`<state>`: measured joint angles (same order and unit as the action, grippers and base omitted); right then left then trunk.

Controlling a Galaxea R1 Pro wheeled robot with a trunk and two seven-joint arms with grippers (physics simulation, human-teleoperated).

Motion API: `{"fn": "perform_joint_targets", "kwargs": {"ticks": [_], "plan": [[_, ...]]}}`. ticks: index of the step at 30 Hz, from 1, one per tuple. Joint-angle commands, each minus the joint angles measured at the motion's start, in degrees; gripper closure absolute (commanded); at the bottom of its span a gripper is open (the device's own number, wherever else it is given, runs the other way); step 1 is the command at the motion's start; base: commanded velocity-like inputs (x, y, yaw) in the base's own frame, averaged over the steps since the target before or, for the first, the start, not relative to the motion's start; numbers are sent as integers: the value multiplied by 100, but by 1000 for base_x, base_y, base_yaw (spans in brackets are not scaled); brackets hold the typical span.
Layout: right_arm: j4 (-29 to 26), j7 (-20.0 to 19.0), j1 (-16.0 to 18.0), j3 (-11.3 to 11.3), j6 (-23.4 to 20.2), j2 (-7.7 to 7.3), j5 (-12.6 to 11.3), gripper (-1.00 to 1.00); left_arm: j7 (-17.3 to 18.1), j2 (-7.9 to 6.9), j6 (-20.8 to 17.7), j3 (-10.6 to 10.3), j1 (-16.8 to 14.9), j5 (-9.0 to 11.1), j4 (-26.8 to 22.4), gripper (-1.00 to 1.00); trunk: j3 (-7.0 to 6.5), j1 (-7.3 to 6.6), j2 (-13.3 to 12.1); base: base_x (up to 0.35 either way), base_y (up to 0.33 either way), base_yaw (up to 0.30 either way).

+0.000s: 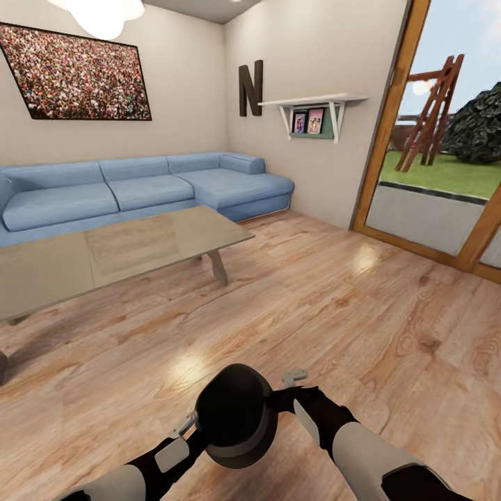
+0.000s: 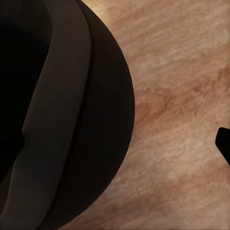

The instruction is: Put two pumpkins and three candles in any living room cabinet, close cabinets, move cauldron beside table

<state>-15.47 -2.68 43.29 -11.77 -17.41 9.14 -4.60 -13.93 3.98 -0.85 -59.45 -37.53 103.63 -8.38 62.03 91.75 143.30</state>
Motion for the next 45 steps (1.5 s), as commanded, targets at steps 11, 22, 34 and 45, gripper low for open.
{"fn": "perform_joint_targets", "kwargs": {"ticks": [11,22,34,45], "plan": [[123,13,-5,-10,-17,0,11,-100,-24,5,3,-2,0,-19,10,-100,1,1,-1,0,0,0],[130,27,-5,-10,-18,0,6,-100,-20,46,6,-24,0,-52,-22,-100,1,1,-1,3,-55,0],[123,21,-5,-9,-40,-50,14,-100,-14,56,6,-23,0,-54,-202,-100,1,1,-1,0,-154,0],[-233,-31,-11,-26,-48,-13,20,-100,-13,45,14,-20,0,-54,-208,-100,1,1,-1,0,-1,0]]}}
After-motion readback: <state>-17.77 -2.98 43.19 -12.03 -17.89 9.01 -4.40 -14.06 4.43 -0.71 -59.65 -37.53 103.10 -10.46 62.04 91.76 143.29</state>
